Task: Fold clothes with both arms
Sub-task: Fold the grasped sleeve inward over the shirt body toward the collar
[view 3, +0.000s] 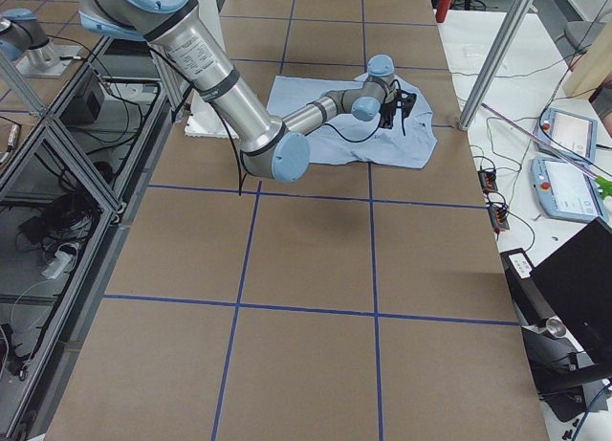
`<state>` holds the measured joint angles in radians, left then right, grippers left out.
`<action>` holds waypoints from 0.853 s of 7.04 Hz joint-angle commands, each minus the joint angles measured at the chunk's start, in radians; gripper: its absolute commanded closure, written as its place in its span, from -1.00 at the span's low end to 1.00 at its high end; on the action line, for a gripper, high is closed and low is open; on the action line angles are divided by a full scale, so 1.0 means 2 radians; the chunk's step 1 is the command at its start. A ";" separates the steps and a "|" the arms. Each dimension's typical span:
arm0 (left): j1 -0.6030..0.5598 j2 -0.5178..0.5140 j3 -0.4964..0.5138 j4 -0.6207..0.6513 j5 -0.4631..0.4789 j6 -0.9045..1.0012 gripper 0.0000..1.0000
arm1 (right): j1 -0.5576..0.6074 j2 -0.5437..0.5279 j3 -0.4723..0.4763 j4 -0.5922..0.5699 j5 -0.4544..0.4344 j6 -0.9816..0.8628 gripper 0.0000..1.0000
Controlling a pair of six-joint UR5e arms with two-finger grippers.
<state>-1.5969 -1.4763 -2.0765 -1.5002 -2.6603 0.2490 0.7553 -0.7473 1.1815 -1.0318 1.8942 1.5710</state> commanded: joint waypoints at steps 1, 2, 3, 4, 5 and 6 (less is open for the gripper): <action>0.000 -0.007 0.026 0.000 -0.014 0.001 -1.00 | -0.011 0.007 0.002 0.002 -0.015 -0.001 -1.00; 0.001 -0.018 0.063 -0.012 -0.053 -0.001 -1.00 | -0.009 0.005 0.023 0.002 -0.015 0.000 -1.00; 0.001 -0.053 0.112 -0.019 -0.056 -0.047 -1.00 | -0.007 -0.001 0.038 0.004 -0.015 0.000 -1.00; 0.004 -0.079 0.135 -0.034 -0.054 -0.115 -1.00 | 0.000 -0.001 0.039 0.005 -0.015 -0.002 -1.00; 0.008 -0.087 0.140 -0.072 -0.050 -0.162 -1.00 | 0.011 -0.001 0.043 0.024 -0.014 -0.001 -1.00; 0.018 -0.124 0.145 -0.095 -0.005 -0.207 -1.00 | 0.035 -0.033 0.076 0.049 0.008 0.000 -1.00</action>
<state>-1.5794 -1.6568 -1.8063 -1.6284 -2.7390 -0.0525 0.7808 -0.7649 1.2797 -0.9832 1.8770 1.5694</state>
